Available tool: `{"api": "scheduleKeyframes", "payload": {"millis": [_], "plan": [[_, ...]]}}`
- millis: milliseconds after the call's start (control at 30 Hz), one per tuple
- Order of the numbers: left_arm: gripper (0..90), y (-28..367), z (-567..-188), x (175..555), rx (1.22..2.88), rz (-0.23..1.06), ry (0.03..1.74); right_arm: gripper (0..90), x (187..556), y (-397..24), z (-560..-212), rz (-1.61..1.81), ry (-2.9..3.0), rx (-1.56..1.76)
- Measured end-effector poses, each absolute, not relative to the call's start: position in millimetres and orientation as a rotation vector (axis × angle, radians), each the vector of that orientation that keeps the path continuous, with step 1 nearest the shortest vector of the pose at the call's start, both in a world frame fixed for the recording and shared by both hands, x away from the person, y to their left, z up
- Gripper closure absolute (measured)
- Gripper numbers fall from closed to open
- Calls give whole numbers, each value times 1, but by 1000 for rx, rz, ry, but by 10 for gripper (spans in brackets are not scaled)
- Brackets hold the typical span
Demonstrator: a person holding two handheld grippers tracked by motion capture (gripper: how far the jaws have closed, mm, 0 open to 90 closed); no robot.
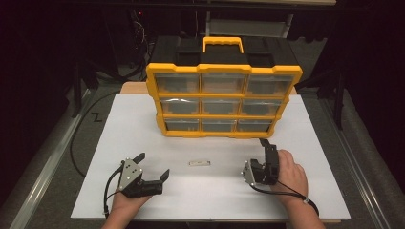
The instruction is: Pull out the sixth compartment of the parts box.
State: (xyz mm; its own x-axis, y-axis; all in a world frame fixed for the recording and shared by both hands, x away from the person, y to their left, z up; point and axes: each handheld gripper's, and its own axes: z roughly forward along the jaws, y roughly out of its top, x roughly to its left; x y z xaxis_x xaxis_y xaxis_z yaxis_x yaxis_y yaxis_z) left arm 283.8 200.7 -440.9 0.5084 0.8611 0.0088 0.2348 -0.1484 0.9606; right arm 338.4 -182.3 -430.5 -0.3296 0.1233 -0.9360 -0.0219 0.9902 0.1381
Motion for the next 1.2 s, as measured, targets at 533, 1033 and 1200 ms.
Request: {"api": "scheduleKeyframes", "payload": {"millis": [533, 1033, 1200], "plan": [[7, 201, -441, 284, 1677, 735, 935, 365, 333, -178, -432, 118, 1815, 57], [7, 201, -441, 284, 1685, 728, 922, 449, 342, -171, -430, 96, 1785, 79], [7, 201, -441, 284, 1679, 728, 920, 451, 348, -172, -421, 89, 1754, 79]]}}
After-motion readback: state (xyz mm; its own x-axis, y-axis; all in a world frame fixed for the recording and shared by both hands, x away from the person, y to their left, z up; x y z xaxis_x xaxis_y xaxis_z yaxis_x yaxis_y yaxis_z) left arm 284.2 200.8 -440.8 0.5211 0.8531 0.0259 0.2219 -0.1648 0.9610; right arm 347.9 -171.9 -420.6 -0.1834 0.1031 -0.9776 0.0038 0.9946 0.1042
